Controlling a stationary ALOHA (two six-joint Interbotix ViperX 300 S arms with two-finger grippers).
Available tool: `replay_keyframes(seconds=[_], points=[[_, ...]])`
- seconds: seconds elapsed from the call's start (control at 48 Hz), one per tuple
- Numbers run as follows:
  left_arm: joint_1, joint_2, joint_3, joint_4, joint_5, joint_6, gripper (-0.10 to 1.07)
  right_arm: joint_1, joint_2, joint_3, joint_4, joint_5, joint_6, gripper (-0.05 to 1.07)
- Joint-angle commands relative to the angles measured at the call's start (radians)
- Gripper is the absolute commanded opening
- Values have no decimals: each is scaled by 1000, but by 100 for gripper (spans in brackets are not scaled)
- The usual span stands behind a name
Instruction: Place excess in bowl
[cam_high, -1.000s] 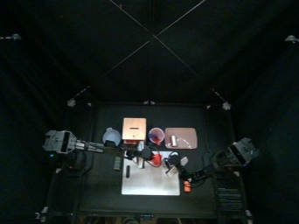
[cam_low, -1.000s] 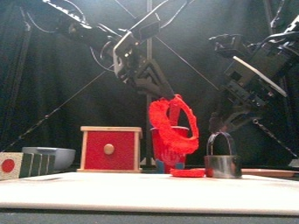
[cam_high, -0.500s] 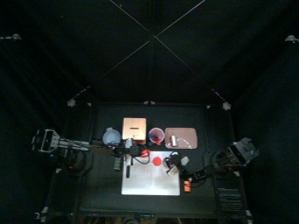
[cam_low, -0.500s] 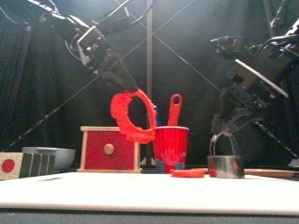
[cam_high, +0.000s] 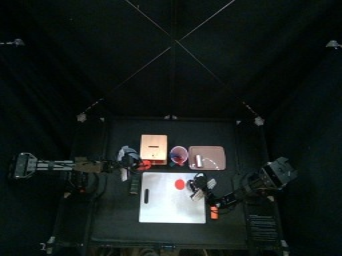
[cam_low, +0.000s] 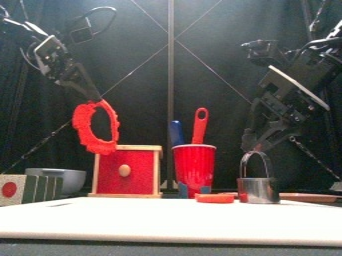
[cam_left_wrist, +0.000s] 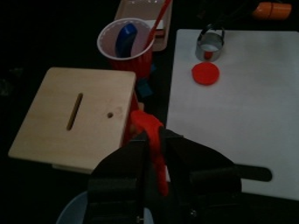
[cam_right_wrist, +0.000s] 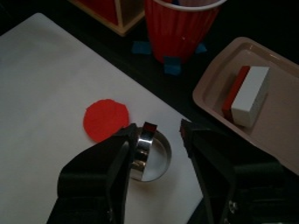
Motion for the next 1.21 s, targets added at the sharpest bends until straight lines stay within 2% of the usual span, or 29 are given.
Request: replay_keyframes(seconds=[0.0,0.125,0.271,0.479,0.604,0.75,0.896,1.104,1.188], points=[[23,-48,14,-5,21,2,59,-2,-32,-8,-3,6,2,81],[71,-104,46,-5,97,0,59,-2,-37,-11,2,6,0,81],[112,-152,77,-5,137,2,59,-2,-38,-11,12,5,0,81],[181,-155,114,-8,163,2,60,-2,-37,-14,12,6,0,81],[199,-149,140,-37,163,0,61,-2,-38,-15,11,5,-2,81],[209,-149,170,-77,155,2,68,-2,-37,-15,9,6,-2,81],[209,-149,184,-100,143,2,80,-3,-38,-17,6,3,-2,81],[215,-150,181,-100,143,2,94,-3,-38,-20,8,2,-2,81],[229,-149,183,-98,143,0,96,-3,-37,-21,8,2,-2,81]])
